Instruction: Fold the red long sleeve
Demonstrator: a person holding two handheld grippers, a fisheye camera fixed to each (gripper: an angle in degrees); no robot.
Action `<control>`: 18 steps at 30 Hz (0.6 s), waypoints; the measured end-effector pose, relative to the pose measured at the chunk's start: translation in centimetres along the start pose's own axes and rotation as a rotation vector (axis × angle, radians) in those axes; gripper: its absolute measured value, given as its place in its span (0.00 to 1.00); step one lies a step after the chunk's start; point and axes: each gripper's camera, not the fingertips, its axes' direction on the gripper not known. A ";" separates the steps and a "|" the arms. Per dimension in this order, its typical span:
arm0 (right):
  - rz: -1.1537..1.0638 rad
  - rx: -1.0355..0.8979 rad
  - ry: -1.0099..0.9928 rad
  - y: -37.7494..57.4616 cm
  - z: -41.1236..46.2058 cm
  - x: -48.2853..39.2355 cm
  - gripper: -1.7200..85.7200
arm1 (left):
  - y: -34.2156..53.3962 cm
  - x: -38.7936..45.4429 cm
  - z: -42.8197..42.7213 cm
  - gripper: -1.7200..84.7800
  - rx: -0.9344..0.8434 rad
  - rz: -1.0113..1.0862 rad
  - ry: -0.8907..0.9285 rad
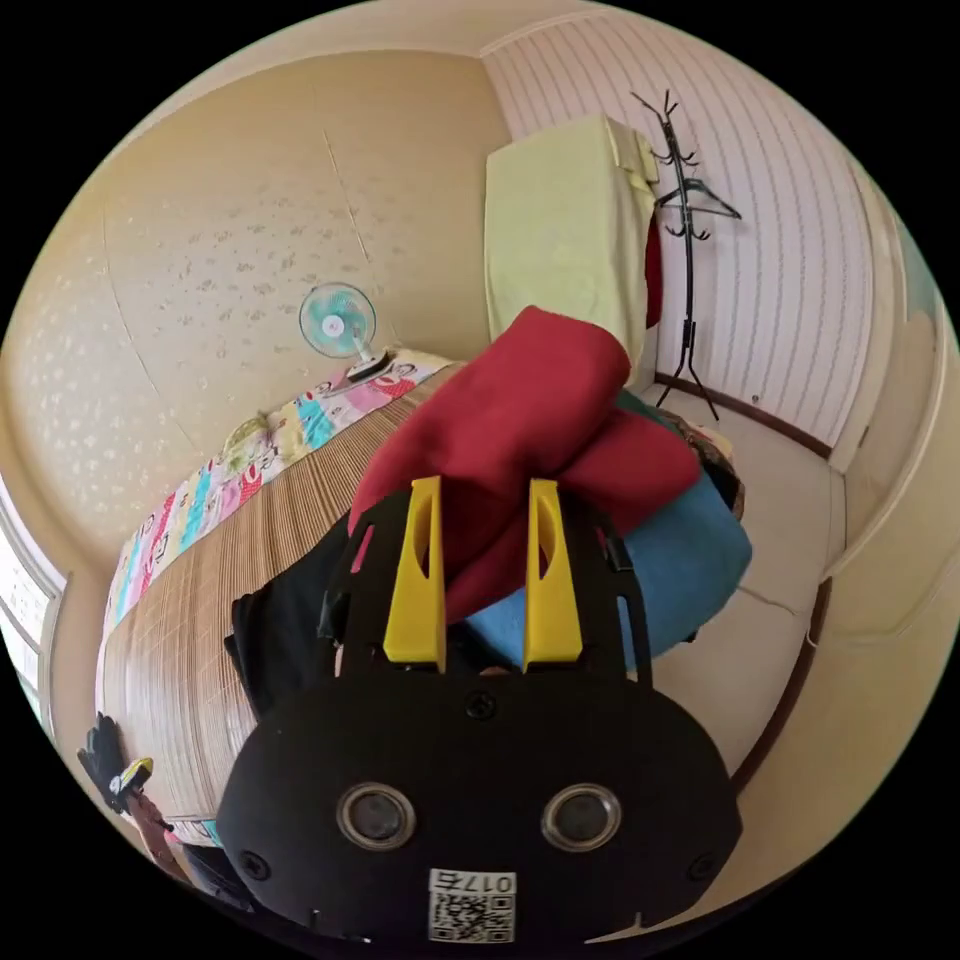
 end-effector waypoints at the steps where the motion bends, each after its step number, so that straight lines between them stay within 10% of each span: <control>1: -0.018 0.031 0.007 -0.6 -0.6 -1.0 0.11 | 0.4 0.1 -1.3 0.01 0.077 0.008 0.044; 10: -0.480 0.293 -0.504 0.9 -10.5 -26.7 0.05 | 2.3 -2.3 -12.0 0.01 0.344 -0.084 0.058; 18: -0.843 0.038 -0.861 31.7 -13.0 -42.5 0.06 | 5.5 -8.5 -14.3 0.04 0.408 -0.294 0.092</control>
